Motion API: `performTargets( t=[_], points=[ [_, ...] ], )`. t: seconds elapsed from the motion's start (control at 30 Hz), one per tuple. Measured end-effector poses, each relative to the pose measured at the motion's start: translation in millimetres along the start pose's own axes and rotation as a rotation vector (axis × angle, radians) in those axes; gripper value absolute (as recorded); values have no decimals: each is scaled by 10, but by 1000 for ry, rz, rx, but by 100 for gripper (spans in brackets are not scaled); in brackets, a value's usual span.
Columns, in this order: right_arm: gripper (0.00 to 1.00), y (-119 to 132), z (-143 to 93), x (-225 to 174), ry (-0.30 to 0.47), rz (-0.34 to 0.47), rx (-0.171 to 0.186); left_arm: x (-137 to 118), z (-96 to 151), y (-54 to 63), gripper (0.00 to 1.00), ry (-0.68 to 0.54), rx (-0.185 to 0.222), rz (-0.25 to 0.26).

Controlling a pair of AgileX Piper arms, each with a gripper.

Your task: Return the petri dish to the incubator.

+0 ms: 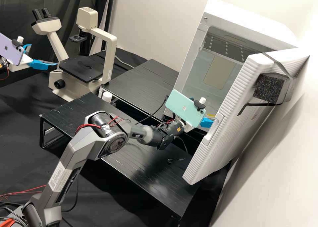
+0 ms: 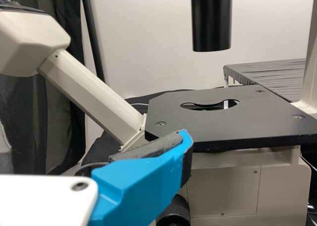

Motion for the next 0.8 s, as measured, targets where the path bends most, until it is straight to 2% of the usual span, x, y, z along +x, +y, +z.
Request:
performTargets(
  t=[0.13,0.37,0.47,0.63,0.8],
  points=[
    [100,21,1,-102,25,-2,-1,0,0,0,100,0,0,0],
    [100,234,2,-501,90,75,58,0,0,0,100,0,0,0],
    [100,325,-44,-754,134,124,67,0,0,0,100,0,0,0],
    [100,255,-106,-1318,185,146,92,0,0,0,100,0,0,0],
    [100,91,-211,-1806,184,92,132,0,0,0,100,0,0,0]
  ],
)
